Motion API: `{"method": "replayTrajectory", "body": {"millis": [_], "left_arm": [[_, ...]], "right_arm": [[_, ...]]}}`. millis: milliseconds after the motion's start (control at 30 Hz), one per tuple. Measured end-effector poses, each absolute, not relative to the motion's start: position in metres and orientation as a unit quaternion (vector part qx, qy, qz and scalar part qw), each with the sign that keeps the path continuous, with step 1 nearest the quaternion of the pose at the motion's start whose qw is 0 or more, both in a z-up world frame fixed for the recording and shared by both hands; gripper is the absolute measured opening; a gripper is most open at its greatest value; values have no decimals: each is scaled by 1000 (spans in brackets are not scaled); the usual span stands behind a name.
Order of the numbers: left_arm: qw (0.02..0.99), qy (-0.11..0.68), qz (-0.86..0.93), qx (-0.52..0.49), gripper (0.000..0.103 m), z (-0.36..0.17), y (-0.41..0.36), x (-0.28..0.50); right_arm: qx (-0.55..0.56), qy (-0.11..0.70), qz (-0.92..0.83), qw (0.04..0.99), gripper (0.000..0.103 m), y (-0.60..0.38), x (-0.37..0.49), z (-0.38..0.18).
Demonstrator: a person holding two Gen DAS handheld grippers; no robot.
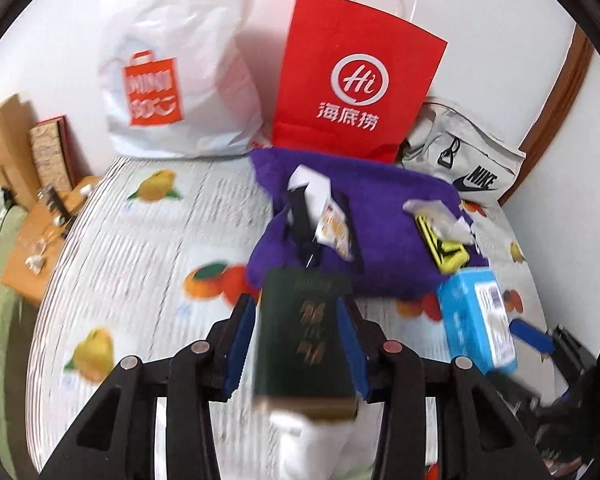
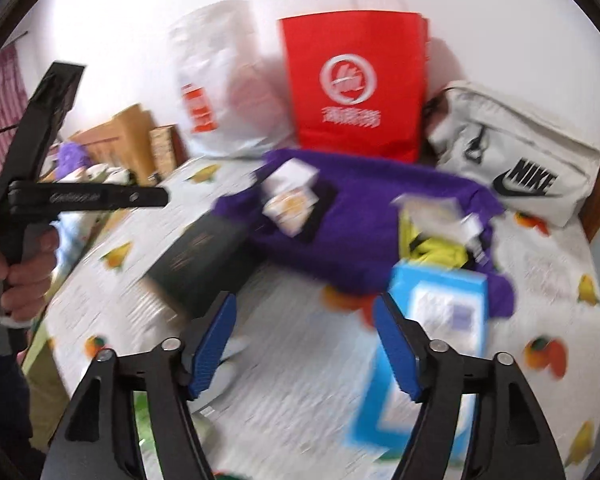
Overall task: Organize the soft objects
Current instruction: 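Move the left gripper back toward the green tin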
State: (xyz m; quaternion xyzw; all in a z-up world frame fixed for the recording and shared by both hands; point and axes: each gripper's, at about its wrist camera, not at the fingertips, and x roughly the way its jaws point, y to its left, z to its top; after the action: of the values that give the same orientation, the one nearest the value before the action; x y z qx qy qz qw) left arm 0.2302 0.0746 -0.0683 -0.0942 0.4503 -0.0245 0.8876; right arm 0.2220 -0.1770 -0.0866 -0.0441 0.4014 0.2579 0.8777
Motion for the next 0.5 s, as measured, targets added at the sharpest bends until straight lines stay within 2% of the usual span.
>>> {"method": "replayTrajectory", "body": {"millis": [100, 200, 500], "left_arm": [[887, 449, -21, -103, 45, -71, 83, 206], [887, 449, -15, -110, 48, -77, 91, 188], [876, 467, -22, -121, 50, -106, 104, 153]], "right_arm": [[-56, 405, 277, 870, 82, -163, 185, -97], [-57, 414, 281, 864, 82, -155, 158, -111], [-13, 470, 276, 838, 85, -127, 119, -157]]}}
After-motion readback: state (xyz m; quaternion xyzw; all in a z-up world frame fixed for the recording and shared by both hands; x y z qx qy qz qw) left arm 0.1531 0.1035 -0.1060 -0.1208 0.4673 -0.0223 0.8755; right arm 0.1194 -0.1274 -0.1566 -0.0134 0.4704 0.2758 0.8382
